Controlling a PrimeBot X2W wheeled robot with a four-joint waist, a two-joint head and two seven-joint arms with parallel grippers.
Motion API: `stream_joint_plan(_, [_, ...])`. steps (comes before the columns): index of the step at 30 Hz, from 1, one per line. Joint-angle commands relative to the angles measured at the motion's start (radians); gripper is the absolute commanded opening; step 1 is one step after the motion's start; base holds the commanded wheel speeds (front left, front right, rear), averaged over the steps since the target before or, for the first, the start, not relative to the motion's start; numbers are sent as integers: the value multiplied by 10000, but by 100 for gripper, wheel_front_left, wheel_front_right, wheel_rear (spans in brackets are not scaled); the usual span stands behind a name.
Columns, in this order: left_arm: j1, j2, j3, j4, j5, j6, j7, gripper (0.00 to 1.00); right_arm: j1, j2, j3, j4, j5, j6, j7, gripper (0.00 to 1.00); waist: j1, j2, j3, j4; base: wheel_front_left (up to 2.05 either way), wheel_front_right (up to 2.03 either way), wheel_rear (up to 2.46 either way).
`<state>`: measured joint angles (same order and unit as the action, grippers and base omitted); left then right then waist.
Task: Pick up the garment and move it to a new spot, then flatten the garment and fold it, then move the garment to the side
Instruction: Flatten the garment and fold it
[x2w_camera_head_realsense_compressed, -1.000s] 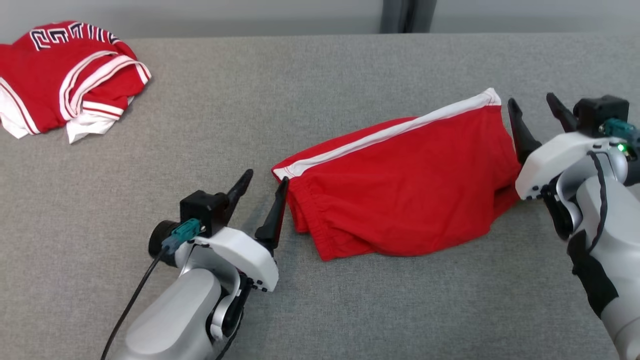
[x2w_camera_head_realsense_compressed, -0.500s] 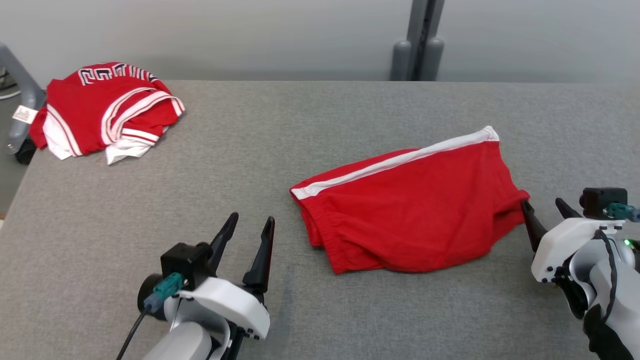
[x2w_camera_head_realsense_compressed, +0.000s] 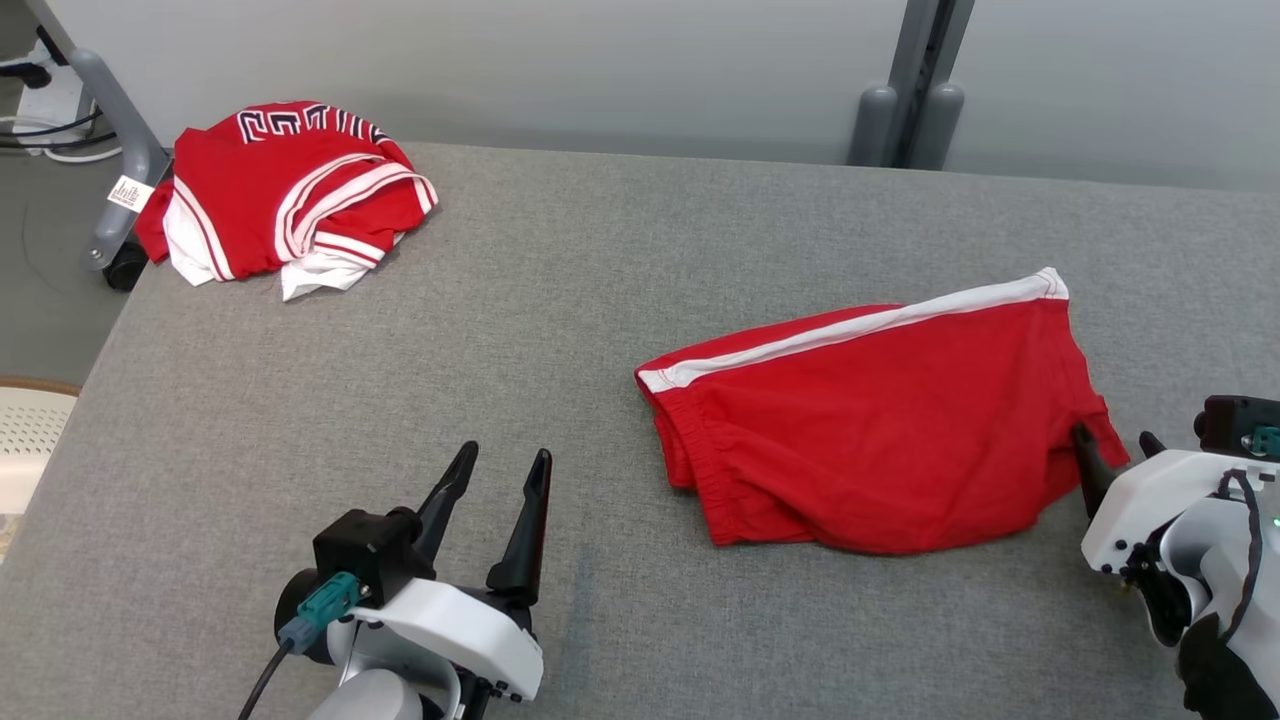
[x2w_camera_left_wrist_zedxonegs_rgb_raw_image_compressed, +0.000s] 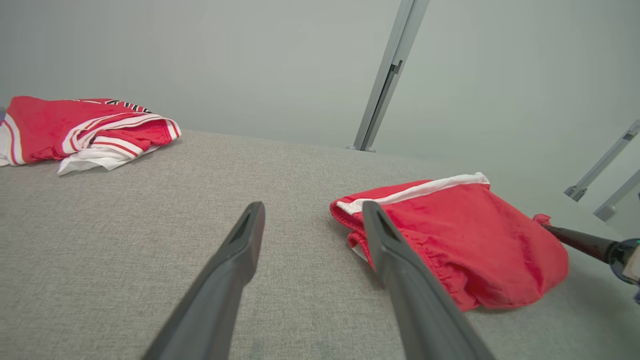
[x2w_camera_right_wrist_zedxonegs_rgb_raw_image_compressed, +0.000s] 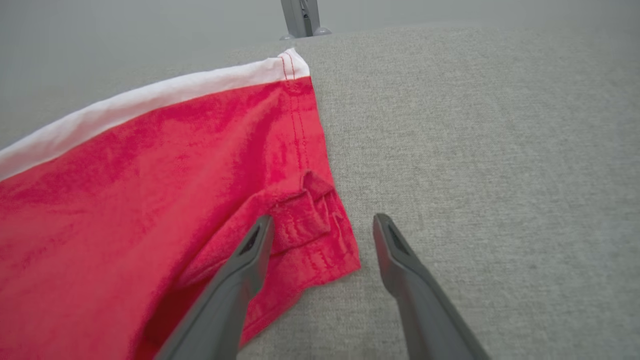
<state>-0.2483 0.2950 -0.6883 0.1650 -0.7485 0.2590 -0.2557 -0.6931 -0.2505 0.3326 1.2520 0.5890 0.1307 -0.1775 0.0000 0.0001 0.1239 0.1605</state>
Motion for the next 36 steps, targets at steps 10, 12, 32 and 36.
stream_joint_plan(10, [115,100,98,-158,-39,131,-16,100,-524,186,-361,-11,294,2,-385,100,0,-1,142,-44,0,0,0])
stream_joint_plan(12, [113,120,87,-171,-55,131,2,100,-649,205,-374,-84,310,2,-494,100,0,-1,166,-89,0,0,0])
stream_joint_plan(32, [-197,61,203,-56,-104,33,-14,100,-335,241,-772,417,-193,-1,1020,0,0,-1,465,-42,0,0,0])
stream_joint_plan(36, [-198,57,221,-42,-44,32,-31,100,-399,268,-891,396,-144,1,625,0,0,-1,381,-218,0,0,0])
